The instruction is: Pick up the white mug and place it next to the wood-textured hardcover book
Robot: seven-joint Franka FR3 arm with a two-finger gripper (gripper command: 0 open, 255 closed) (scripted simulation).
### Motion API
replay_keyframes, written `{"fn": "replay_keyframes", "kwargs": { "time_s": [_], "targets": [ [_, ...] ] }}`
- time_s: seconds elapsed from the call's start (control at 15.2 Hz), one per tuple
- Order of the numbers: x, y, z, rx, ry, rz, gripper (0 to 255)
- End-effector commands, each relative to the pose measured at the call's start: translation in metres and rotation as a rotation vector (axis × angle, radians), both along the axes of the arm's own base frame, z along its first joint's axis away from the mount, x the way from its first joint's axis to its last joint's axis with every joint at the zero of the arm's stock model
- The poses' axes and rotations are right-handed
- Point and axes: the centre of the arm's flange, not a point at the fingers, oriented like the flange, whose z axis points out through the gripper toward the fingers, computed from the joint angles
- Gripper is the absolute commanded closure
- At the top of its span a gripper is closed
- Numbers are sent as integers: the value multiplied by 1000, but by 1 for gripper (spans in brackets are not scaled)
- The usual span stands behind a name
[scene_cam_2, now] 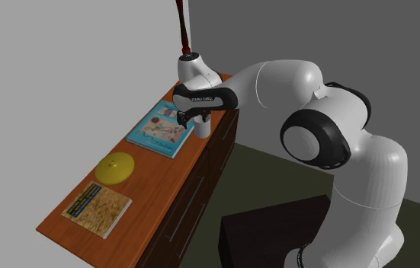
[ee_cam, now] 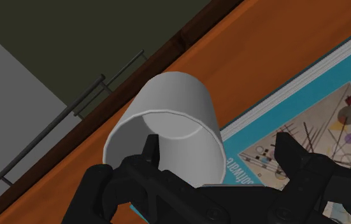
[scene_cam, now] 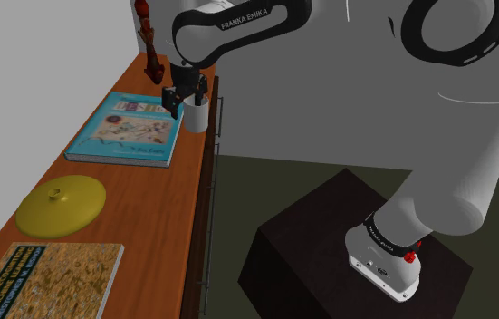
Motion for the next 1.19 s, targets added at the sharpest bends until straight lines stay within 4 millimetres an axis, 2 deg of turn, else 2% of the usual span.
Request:
{"fn": "replay_keyframes", "kwargs": {
  "time_s": [0.0,0.13,0.2,0.79,1.12],
  "targets": [
    [0,0,0,0,0,0,0],
    [0,0,0,0,0,0,0],
    [0,0,0,0,0,0,255],
    [0,0,0,0,0,0,255],
    [0,0,26,0,0,0,255]
  ]
}}
